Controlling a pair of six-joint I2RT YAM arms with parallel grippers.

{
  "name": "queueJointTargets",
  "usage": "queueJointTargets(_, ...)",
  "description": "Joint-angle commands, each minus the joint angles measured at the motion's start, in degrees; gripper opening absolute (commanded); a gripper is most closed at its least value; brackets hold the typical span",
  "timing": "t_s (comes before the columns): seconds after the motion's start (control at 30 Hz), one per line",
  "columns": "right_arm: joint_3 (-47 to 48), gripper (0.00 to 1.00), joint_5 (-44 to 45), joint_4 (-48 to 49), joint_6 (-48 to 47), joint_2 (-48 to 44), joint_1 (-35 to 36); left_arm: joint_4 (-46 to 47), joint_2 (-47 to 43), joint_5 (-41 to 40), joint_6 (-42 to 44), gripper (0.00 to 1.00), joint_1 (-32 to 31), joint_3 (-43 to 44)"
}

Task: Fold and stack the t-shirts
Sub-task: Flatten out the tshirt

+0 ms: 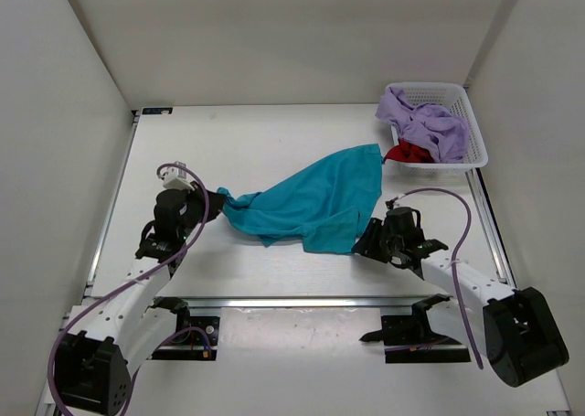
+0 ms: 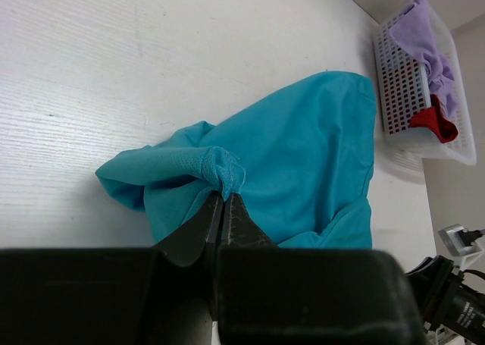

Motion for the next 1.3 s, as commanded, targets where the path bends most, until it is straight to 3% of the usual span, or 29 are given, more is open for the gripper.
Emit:
queueJointTargets(0.0, -2.4, 0.35, -2.8, 6.2, 4.1, 1.4, -0.1, 0.3, -2.3, -0.6, -0.6, 0.01, 0.1, -1.0)
queueJointTargets(0.3, -3.0, 0.28, -5.3, 8.4, 6.2, 6.6, 0.0, 0.9, -2.3, -0.1, -1.1, 0.01, 0.4, -1.6)
queueJointTargets(0.53, -2.9, 0.10, -3.7, 10.2, 6.6, 7.0, -1.6, 1.4, -1.9, 0.0, -1.1, 0.01, 0.1, -2.1)
queueJointTargets(0.6, -1.5, 0.00, -4.0, 9.7, 5.4, 7.8, -1.9, 1.3, -1.8, 0.0, -1.0, 0.01, 0.3, -2.1)
queueJointTargets(0.7, 0.1, 0.00, -3.2, 9.4, 4.1, 7.4, -0.9, 1.2, -1.8, -0.1, -1.0, 0.00, 0.4, -2.6)
queueJointTargets(0.87, 5.1, 0.00, 2.4, -2.5, 0.6, -3.1, -1.2, -0.2, -1.9, -0.8, 0.1, 0.00, 1.5, -1.4)
queueJointTargets(1.0, 16.9, 0.00, 9.4, -15.0, -5.7, -13.1, -3.6, -1.9, -2.2, -1.5, 0.7, 0.01, 1.7, 2.1)
queueJointTargets(1.1, 27.1, 0.00, 9.8, -20.0, -11.1, -14.8, -7.9, -5.2, -3.8, -3.0, 1.1, 0.00, 1.6, 5.5)
queueJointTargets(1.27, 32.3, 0.00, 9.1, -22.6, -14.4, -15.8, -10.7, -8.2, -5.8, -3.1, 2.1, 0.04, 3.2, 7.4)
